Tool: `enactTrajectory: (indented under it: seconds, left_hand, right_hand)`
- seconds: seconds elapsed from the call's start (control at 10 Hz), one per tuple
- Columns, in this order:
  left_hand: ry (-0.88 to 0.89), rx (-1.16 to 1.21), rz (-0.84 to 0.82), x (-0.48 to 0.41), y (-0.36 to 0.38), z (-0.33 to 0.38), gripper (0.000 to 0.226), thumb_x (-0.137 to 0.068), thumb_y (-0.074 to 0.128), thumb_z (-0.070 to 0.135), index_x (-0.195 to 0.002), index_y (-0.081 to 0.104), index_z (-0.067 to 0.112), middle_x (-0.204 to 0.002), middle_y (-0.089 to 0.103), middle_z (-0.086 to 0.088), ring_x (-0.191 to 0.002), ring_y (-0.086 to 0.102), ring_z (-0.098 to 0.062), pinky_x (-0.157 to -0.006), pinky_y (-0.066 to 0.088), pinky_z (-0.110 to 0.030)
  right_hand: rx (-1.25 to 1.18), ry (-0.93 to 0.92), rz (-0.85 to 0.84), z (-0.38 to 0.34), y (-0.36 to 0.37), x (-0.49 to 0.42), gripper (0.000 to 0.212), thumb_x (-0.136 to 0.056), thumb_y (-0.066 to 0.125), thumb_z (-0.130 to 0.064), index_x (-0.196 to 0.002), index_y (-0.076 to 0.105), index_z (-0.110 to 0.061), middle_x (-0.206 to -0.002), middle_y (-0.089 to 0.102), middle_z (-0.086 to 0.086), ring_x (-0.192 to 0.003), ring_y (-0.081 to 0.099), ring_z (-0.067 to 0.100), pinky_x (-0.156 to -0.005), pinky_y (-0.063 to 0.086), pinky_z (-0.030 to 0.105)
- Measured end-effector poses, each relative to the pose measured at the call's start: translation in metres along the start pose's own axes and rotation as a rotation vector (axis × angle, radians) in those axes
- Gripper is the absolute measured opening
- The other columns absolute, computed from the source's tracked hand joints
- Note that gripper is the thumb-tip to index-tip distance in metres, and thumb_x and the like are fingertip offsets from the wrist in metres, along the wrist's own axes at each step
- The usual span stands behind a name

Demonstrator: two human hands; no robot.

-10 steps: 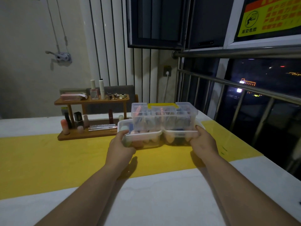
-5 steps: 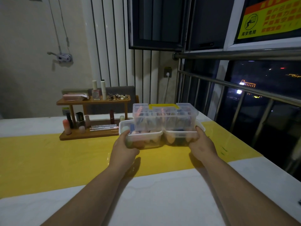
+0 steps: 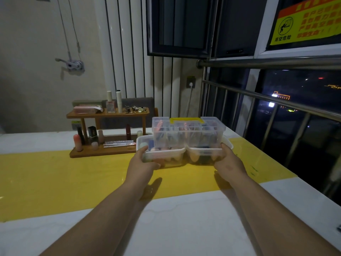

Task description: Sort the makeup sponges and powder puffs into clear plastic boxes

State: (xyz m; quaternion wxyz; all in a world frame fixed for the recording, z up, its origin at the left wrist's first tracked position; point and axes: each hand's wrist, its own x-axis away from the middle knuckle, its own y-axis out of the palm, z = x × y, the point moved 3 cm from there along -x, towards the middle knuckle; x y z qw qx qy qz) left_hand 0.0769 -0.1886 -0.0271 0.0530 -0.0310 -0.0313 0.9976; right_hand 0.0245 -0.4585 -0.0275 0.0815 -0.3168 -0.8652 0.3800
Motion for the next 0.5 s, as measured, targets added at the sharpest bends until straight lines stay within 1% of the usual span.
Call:
enactTrajectory:
  seconds: [0.1, 0.2, 0.3, 0.4, 0.5]
  left_hand:
    - [-0.012, 0.031, -0.003, 0.002, -0.001, 0.0, 0.075, -0.082, 0.068, -0.005, -0.146, 0.042, 0.025, -0.13, 0.049, -0.002, -0.106, 0.047, -0.019, -0.079, 0.04, -0.026]
    - [-0.012, 0.049, 0.004, 0.004, -0.003, 0.001, 0.074, -0.083, 0.068, -0.003, -0.146, 0.043, 0.025, -0.134, 0.049, -0.006, -0.106, 0.048, -0.021, -0.082, 0.042, -0.029]
    - [0.01, 0.022, 0.02, 0.005, -0.002, 0.002, 0.072, -0.082, 0.07, -0.002, -0.144, 0.044, 0.024, -0.124, 0.05, -0.004, -0.103, 0.047, -0.019, -0.074, 0.04, -0.025]
    - [0.046, -0.034, 0.049, 0.009, -0.005, 0.001, 0.071, -0.081, 0.072, 0.0, -0.143, 0.045, 0.023, -0.127, 0.048, 0.0, -0.107, 0.046, -0.017, -0.08, 0.04, -0.025]
    - [0.124, -0.168, 0.093, 0.016, -0.01, 0.009, 0.07, -0.08, 0.075, 0.007, -0.141, 0.046, 0.026, -0.142, 0.043, 0.001, -0.121, 0.043, -0.016, -0.089, 0.037, -0.028]
  right_hand:
    - [-0.008, -0.005, 0.016, -0.002, 0.0, 0.002, 0.074, -0.088, 0.055, -0.01, -0.152, 0.028, -0.037, -0.133, 0.052, 0.01, -0.106, 0.055, 0.031, -0.088, 0.051, 0.039]
    - [-0.023, -0.022, 0.031, -0.002, -0.002, 0.003, 0.073, -0.085, 0.057, -0.015, -0.149, 0.032, -0.041, -0.135, 0.051, 0.008, -0.107, 0.056, 0.032, -0.089, 0.052, 0.042]
    - [-0.012, -0.014, 0.057, -0.003, -0.006, 0.006, 0.066, -0.086, 0.057, -0.019, -0.144, 0.037, -0.042, -0.135, 0.048, 0.008, -0.107, 0.055, 0.034, -0.09, 0.052, 0.042]
    - [0.063, -0.055, 0.111, -0.006, -0.01, 0.011, 0.057, -0.091, 0.056, -0.022, -0.144, 0.04, -0.035, -0.141, 0.041, 0.008, -0.117, 0.05, 0.037, -0.093, 0.046, 0.042]
    - [0.005, -0.121, 0.145, -0.018, -0.015, 0.019, 0.052, -0.094, 0.054, -0.022, -0.144, 0.042, -0.031, -0.146, 0.038, 0.007, -0.122, 0.048, 0.037, -0.098, 0.044, 0.042]
